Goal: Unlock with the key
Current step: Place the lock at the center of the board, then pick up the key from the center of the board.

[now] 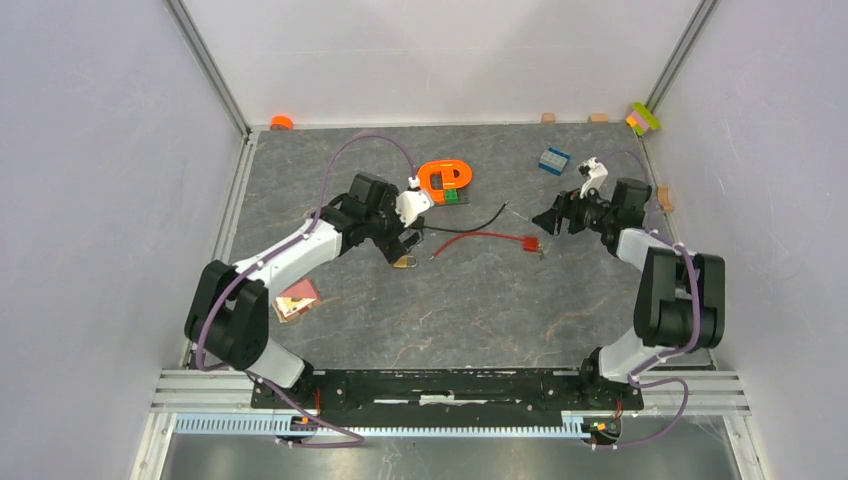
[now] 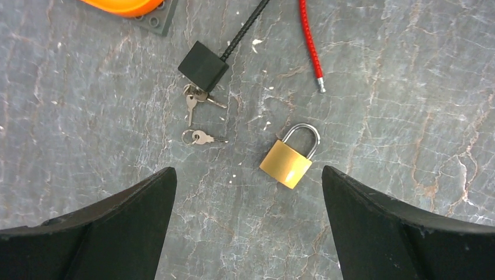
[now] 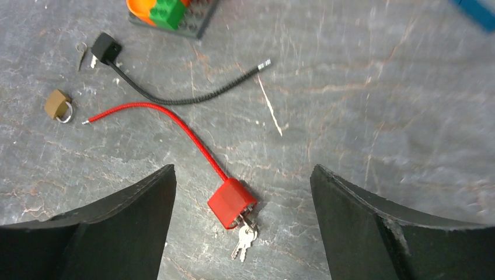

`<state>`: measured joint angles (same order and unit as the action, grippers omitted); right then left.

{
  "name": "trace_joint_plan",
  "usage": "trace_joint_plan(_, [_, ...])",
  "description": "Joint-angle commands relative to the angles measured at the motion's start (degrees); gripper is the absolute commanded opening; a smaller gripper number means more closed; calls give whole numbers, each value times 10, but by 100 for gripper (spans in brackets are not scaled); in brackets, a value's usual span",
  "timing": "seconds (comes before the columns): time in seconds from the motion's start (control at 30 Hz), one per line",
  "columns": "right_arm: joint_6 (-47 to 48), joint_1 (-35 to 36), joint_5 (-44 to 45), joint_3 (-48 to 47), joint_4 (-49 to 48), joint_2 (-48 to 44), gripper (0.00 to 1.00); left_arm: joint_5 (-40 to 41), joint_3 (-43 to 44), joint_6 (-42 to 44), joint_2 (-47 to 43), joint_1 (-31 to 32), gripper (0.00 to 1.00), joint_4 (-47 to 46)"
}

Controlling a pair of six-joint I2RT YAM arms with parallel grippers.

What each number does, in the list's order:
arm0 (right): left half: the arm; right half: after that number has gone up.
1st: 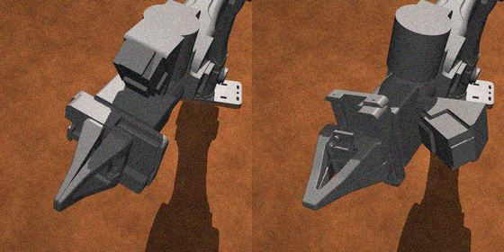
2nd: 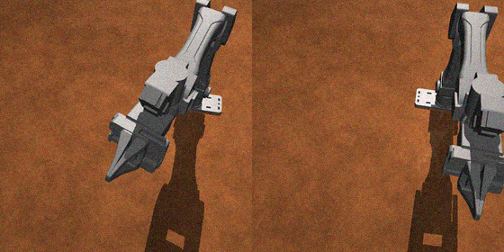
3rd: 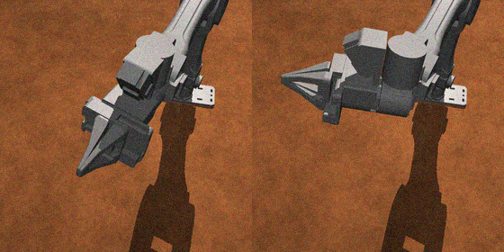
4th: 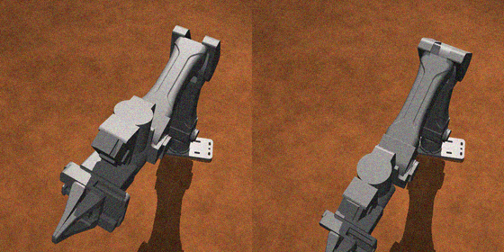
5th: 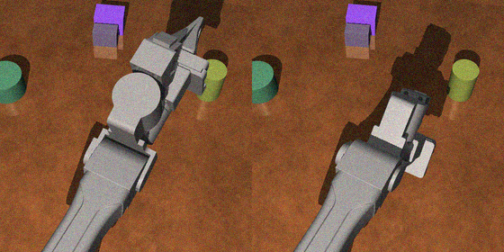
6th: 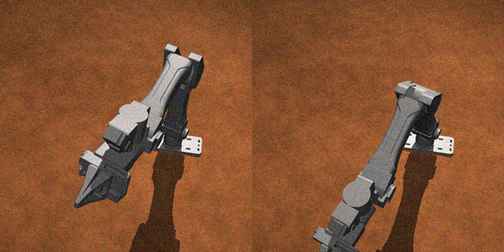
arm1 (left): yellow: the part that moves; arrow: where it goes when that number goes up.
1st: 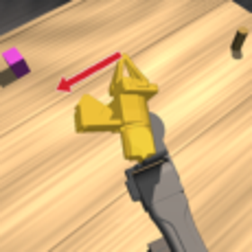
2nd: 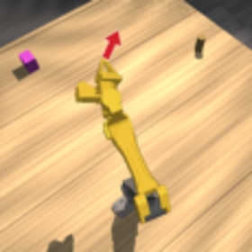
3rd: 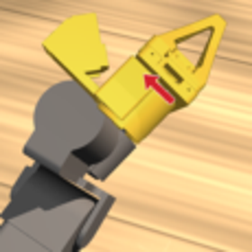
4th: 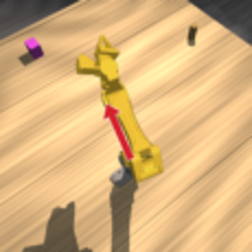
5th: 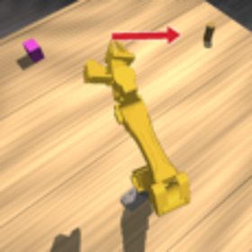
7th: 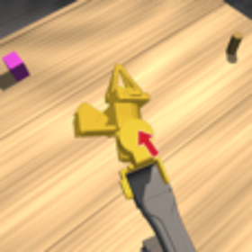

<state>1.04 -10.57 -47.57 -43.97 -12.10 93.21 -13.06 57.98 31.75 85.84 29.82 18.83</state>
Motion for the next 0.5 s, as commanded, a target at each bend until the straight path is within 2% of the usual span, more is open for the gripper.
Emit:
trace_joint_plan(0.0, [44,14,7,-16,9,-72,88,-34,51,-51,44,-33,100,31])
trace_joint_plan(0.17, [65,62,10,-8,68,-105,88,-10,120,-96,120,-57,100,58])
trace_joint_plan(0.27, [78,95,18,-3,100,-122,87,-13,166,-124,174,-75,95,75])
trace_joint_plan(0.47, [147,191,48,-7,157,-148,87,-14,191,-134,223,-90,89,78])
